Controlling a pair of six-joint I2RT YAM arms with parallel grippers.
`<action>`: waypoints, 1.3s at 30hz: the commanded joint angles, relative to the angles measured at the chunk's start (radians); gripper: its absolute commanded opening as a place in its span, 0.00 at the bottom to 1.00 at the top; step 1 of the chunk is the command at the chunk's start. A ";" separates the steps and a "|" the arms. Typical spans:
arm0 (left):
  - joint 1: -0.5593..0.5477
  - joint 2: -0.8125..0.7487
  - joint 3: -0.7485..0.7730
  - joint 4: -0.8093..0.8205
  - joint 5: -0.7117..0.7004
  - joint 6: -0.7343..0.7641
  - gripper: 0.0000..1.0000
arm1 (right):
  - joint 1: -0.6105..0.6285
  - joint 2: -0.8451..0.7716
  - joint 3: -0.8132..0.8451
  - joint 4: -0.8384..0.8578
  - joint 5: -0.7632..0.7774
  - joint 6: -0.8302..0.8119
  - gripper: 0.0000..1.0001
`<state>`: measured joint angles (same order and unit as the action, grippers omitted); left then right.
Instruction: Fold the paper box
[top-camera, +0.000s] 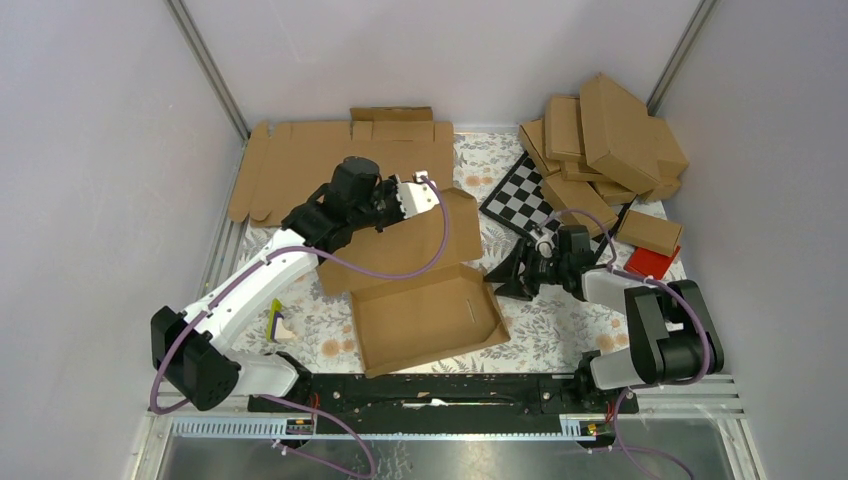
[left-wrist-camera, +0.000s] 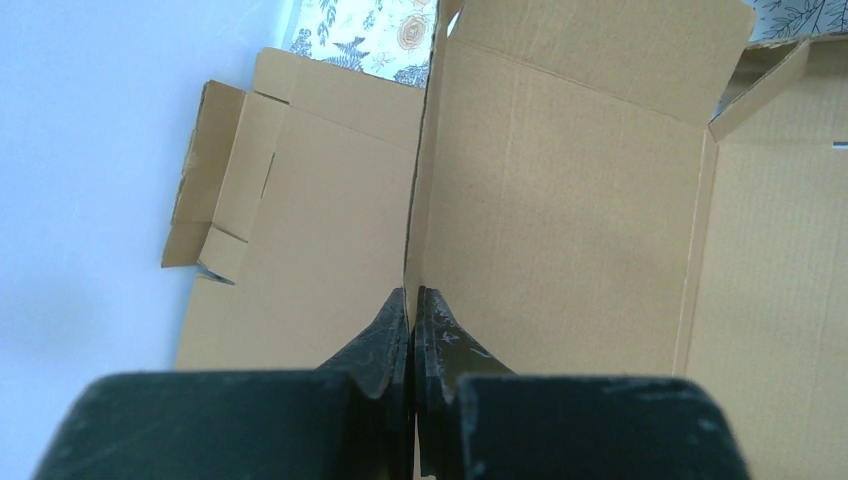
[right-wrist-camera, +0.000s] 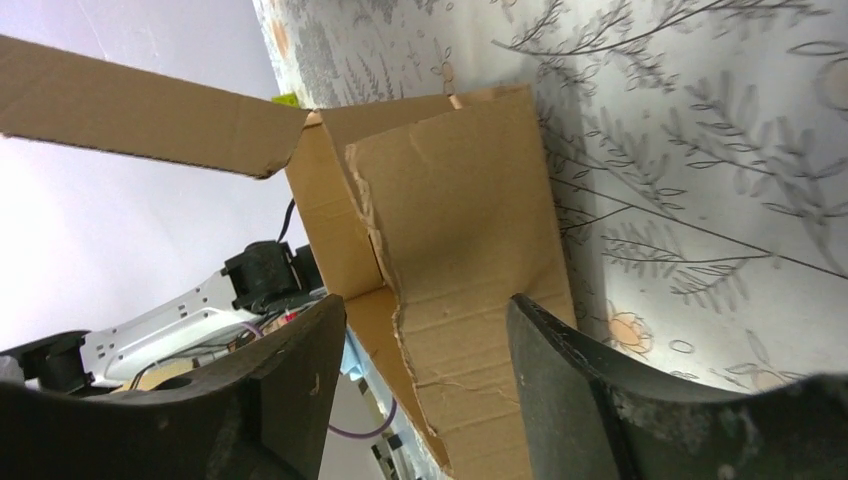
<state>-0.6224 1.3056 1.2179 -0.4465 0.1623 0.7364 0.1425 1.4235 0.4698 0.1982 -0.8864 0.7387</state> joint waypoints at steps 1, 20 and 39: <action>0.000 0.010 0.018 0.082 0.032 -0.027 0.00 | 0.053 0.018 0.008 0.090 -0.085 0.037 0.68; 0.000 -0.067 0.000 0.063 0.043 0.007 0.00 | 0.007 -0.201 0.048 -0.100 0.181 -0.118 0.99; 0.012 -0.109 0.011 0.065 0.070 -0.012 0.00 | -0.078 -0.100 0.017 -0.161 0.179 -0.134 0.18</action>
<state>-0.6212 1.2236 1.2083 -0.4484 0.1833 0.7395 0.0502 1.2644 0.4961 -0.0326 -0.5255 0.6224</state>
